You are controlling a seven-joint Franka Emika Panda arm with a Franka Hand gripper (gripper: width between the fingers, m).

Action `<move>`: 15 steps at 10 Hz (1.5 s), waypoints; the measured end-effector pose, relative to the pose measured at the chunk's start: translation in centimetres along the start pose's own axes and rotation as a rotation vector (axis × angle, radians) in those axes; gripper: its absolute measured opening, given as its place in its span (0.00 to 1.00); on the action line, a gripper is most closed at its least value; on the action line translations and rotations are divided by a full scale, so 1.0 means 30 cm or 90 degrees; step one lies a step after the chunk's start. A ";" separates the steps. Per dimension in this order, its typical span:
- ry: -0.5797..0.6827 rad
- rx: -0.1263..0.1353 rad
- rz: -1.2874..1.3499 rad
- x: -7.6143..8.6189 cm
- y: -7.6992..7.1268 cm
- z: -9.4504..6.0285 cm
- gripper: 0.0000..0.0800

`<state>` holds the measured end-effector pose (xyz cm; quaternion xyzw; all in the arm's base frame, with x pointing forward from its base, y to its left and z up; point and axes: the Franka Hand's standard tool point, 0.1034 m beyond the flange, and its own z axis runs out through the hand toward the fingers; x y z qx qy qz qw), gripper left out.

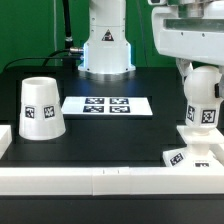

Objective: Assemble lamp

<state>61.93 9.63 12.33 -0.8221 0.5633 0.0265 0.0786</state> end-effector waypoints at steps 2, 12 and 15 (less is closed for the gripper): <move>-0.003 -0.007 -0.084 -0.001 0.006 0.000 0.86; 0.003 -0.026 -0.641 -0.006 0.002 -0.002 0.87; 0.000 -0.028 -0.763 -0.004 0.004 0.002 0.87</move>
Offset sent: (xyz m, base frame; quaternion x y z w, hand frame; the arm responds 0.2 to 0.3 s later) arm 0.0000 0.0000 0.0000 0.0000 0.0000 -0.1938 0.9810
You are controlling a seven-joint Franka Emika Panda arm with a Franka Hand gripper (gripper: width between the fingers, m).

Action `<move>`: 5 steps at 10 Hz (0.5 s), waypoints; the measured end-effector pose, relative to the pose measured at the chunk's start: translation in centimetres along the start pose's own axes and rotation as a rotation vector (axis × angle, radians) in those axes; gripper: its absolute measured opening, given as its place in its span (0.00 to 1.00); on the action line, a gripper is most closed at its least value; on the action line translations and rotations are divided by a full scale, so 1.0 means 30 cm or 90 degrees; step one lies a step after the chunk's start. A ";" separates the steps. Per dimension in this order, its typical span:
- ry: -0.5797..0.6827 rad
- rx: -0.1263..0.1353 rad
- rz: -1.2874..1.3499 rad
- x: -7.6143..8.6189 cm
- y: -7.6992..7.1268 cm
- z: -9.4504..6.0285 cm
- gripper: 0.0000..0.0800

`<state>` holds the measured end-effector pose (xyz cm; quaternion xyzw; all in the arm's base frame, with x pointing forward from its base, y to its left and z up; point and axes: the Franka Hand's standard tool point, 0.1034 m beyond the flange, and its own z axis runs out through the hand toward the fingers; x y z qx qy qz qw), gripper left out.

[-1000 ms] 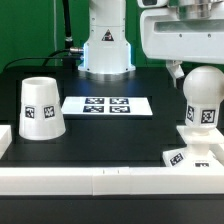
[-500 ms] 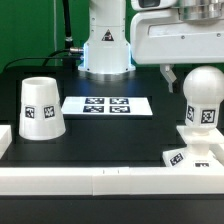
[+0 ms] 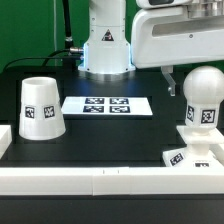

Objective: Assemble lamp

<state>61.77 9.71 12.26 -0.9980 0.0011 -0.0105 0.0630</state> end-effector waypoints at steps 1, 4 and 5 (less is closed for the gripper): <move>0.000 0.000 -0.034 0.000 0.001 0.001 0.87; 0.000 -0.013 -0.176 0.001 0.004 0.001 0.87; -0.002 -0.024 -0.257 0.003 0.010 0.000 0.87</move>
Offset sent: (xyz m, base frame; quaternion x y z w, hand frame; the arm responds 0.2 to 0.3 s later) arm -0.0018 -0.0012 0.0017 -0.0629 0.0124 -0.2380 0.9691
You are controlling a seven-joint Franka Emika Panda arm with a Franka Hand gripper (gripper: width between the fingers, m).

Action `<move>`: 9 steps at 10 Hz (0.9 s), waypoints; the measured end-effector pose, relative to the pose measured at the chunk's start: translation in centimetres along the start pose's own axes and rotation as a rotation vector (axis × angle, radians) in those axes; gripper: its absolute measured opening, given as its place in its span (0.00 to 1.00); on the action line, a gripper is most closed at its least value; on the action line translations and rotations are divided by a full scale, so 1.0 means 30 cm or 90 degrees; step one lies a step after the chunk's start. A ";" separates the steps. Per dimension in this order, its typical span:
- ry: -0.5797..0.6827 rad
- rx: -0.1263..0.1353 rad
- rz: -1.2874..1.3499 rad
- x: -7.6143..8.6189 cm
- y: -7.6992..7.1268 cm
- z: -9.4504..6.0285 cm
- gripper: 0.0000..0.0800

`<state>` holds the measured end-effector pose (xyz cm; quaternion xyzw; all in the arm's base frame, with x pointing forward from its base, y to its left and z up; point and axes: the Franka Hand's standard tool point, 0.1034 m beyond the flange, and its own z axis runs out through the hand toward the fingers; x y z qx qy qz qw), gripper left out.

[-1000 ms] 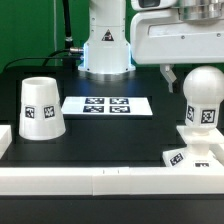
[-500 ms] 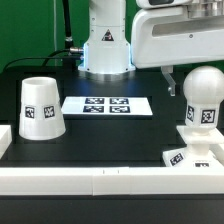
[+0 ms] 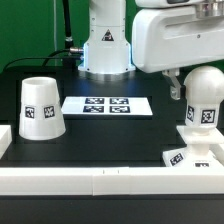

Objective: Assemble lamp

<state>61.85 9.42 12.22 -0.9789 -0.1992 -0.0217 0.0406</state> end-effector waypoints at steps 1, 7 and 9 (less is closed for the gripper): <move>-0.002 -0.006 -0.065 0.000 0.005 -0.001 0.87; -0.011 -0.027 -0.353 -0.001 0.026 -0.002 0.87; -0.015 -0.046 -0.479 0.010 0.010 0.000 0.87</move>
Offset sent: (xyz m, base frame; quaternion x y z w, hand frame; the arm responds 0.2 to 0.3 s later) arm 0.0000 0.0000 0.0000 0.0000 0.0000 -0.1938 0.9810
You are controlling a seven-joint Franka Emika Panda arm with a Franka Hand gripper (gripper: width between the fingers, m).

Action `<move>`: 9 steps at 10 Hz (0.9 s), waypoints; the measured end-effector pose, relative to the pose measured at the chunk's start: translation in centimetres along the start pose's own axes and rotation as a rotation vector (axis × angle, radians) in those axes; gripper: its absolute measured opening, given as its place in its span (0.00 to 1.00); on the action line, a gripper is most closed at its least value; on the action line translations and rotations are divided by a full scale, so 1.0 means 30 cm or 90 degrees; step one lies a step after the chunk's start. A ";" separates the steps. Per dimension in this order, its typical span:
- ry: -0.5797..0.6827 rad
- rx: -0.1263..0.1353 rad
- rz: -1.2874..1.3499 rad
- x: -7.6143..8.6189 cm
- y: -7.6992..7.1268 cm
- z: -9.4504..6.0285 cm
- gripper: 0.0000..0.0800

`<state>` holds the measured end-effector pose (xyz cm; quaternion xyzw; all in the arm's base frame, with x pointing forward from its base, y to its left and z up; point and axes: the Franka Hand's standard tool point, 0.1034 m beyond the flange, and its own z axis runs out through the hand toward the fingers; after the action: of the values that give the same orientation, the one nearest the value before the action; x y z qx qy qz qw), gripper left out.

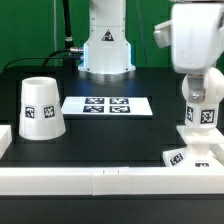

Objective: Assemble lamp

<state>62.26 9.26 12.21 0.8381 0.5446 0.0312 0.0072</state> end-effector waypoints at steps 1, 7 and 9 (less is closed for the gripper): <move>-0.002 0.000 -0.033 0.005 -0.003 -0.001 0.87; -0.031 -0.011 -0.308 0.006 -0.004 0.001 0.87; -0.034 -0.011 -0.331 0.004 -0.002 0.002 0.87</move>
Offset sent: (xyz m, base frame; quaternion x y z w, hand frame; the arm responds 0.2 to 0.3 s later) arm -0.0009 0.0098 0.0037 -0.0002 -0.0105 -0.1664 0.9860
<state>62.24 9.39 12.16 0.6706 0.7408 0.0107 0.0370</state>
